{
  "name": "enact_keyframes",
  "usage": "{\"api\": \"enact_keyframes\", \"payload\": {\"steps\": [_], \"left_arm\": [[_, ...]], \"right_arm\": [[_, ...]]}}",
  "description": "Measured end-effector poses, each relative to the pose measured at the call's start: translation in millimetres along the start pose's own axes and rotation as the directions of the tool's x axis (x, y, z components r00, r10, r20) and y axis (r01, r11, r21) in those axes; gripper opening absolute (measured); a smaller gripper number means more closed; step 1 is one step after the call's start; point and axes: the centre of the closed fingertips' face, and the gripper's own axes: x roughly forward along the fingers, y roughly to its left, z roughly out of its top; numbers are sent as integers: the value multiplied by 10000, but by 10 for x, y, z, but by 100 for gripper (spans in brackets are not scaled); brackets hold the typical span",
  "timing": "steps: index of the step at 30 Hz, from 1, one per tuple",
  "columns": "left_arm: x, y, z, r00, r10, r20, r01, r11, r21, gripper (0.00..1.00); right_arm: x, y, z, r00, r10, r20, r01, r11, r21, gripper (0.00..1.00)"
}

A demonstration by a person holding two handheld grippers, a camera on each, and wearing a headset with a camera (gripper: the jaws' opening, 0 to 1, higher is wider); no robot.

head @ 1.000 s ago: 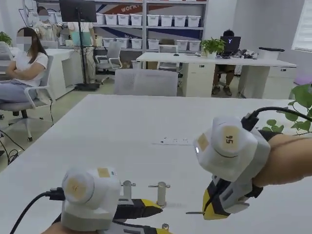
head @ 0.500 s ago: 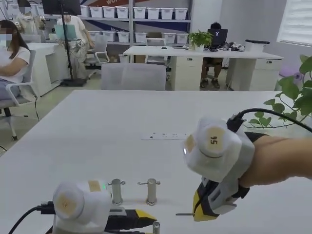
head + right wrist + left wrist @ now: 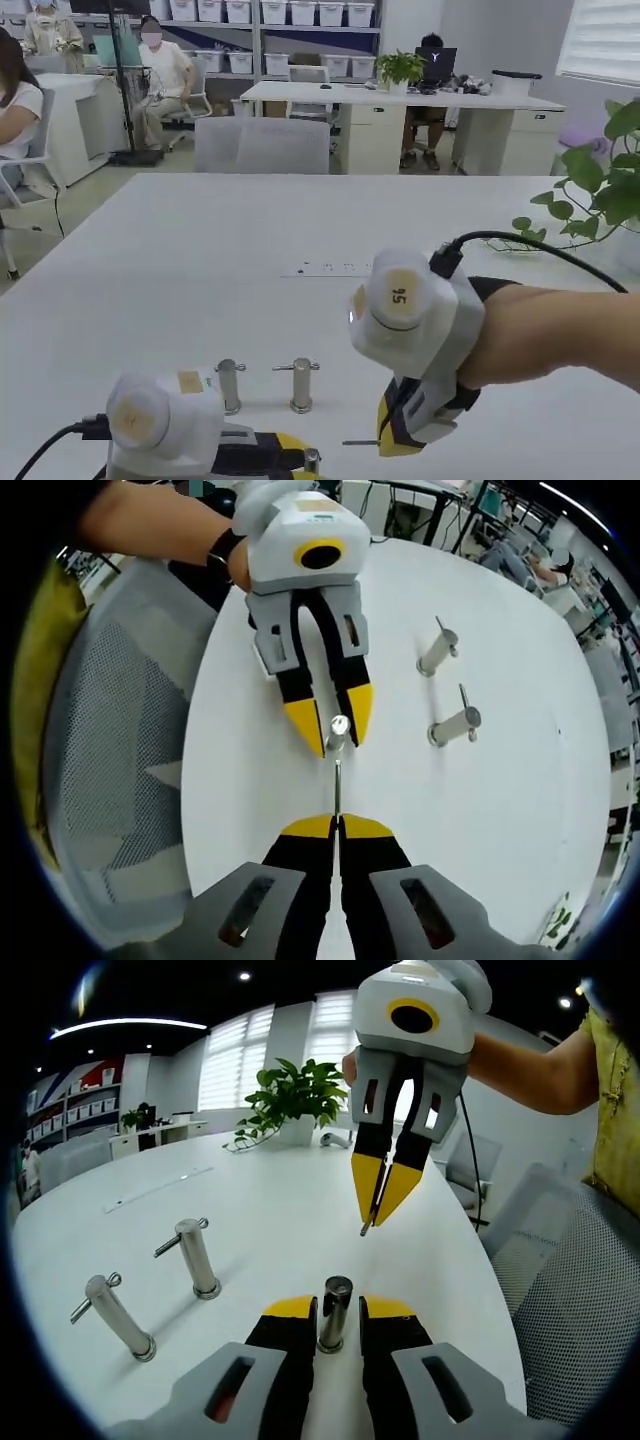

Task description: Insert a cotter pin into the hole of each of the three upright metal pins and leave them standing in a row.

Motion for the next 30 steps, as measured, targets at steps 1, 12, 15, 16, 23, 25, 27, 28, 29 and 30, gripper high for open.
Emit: {"api": "enact_keyframes", "payload": {"steps": [1,12,15,16,23,25,27,28,29,30], "left_arm": [[6,0,-9,10000,-18,-7,18,10000,-2,15],[24,16,-34,10000,2,-84,-1,9999,109,9],[29,20,-33,10000,-9,-73,10,9999,142,8],[31,20,-32,10000,-17,-75,18,9999,147,8],[28,30,-34,9999,-129,-43,130,9996,267,8],[28,22,-35,9999,-146,-36,147,9994,303,7],[27,11,-37,9998,-186,-30,187,9993,326,7],[28,7,-37,9998,-178,-23,179,9992,363,7],[28,6,-37,9998,-183,-25,184,9992,360,7],[28,4,-36,9998,-190,-19,191,9992,351,7]], "right_arm": [[14,-1,7,10000,8,22,-8,10000,59,1],[123,10,49,9999,114,-69,-113,9999,74,1],[126,4,72,9999,121,-4,-121,9998,127,1],[131,1,76,9999,111,-4,-111,9999,128,1],[172,-5,89,9998,155,-92,-154,9997,178,1],[192,-14,93,9998,129,-125,-127,9998,163,1],[201,-7,97,9997,186,-136,-183,9996,231,1],[205,-3,100,9997,181,-146,-178,9996,206,1],[209,-1,106,9998,173,-141,-171,9997,181,1],[211,5,108,9997,203,-145,-201,9996,193,1]]}}
